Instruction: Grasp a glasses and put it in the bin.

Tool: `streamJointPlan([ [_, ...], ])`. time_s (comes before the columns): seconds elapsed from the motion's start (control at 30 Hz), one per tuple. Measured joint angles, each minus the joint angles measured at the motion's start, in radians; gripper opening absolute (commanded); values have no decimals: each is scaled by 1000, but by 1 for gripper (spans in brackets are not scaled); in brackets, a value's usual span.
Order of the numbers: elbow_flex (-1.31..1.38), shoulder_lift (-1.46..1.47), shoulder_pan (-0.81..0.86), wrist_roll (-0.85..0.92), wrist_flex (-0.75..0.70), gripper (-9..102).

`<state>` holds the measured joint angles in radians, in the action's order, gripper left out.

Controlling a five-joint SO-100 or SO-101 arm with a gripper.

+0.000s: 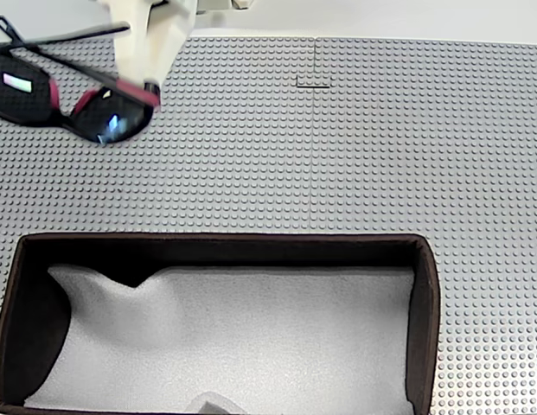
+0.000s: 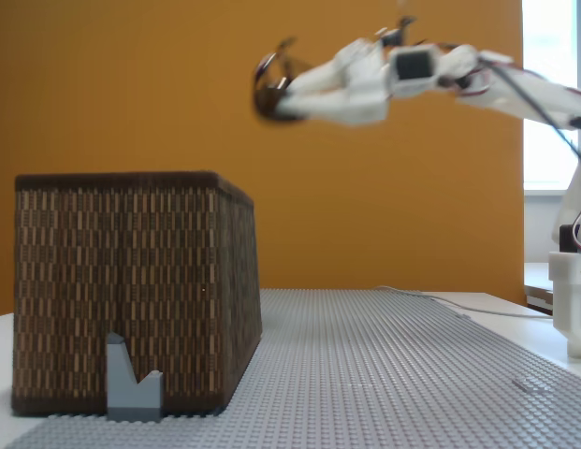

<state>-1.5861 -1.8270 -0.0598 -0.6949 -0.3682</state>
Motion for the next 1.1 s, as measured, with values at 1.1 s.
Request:
streamJointPlan([
  [1.1,221,44,17,152,15,27],
])
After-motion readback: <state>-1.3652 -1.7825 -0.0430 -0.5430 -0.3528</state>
